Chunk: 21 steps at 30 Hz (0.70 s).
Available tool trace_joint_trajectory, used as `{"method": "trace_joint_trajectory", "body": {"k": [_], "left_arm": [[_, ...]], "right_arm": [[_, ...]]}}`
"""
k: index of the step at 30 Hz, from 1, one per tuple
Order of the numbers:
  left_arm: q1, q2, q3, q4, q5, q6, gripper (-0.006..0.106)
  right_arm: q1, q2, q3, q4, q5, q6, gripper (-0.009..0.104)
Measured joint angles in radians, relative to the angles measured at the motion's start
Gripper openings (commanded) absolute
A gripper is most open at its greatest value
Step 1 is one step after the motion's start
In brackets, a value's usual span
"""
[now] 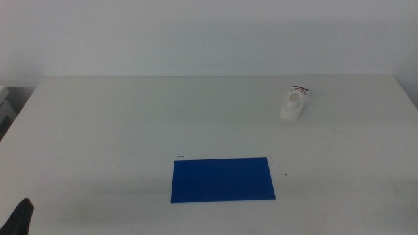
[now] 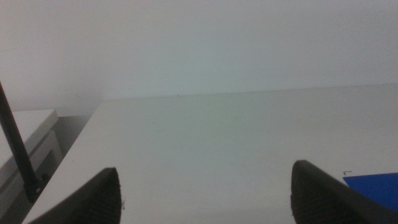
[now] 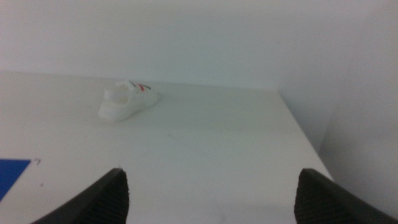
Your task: Use one arm to grab the shoe from the table and place it on the mat.
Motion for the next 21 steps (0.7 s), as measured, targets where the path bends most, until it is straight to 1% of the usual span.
{"method": "trace_joint_trajectory", "body": {"k": [5, 10, 14, 21], "left_arm": [[0.000, 0.000, 0.000, 0.000, 0.000, 0.000, 0.094], [0.000, 0.000, 0.000, 0.000, 0.000, 0.000, 0.094], [0.000, 0.000, 0.000, 0.000, 0.000, 0.000, 0.094], [0.000, 0.000, 0.000, 0.000, 0.000, 0.000, 0.094]], "right_arm": [[0.000, 0.003, -0.073, 0.003, 0.089, 0.000, 0.090], [0.000, 0.090, -0.206, 0.004, 0.162, 0.000, 0.090], [0.000, 0.212, -0.316, 0.022, 0.238, 0.000, 0.090], [0.000, 0.452, -0.536, 0.042, 0.419, 0.000, 0.090]]}}
